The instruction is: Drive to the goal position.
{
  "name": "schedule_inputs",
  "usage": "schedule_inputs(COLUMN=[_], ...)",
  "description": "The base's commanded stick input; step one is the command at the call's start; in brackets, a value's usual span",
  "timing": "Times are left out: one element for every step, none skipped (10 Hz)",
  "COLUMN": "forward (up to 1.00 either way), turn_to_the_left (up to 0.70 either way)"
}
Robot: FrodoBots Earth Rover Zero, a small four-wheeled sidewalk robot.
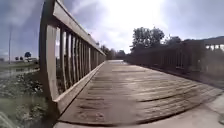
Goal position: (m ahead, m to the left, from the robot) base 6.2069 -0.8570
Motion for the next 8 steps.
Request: schedule_inputs(forward=[0.85,0.85,0.85,0.85,0.85,0.85,0.85,0.85], turn_to_the_left=[0.00,0.00,0.00,0.00,0.00,0.00,0.00,0.00])
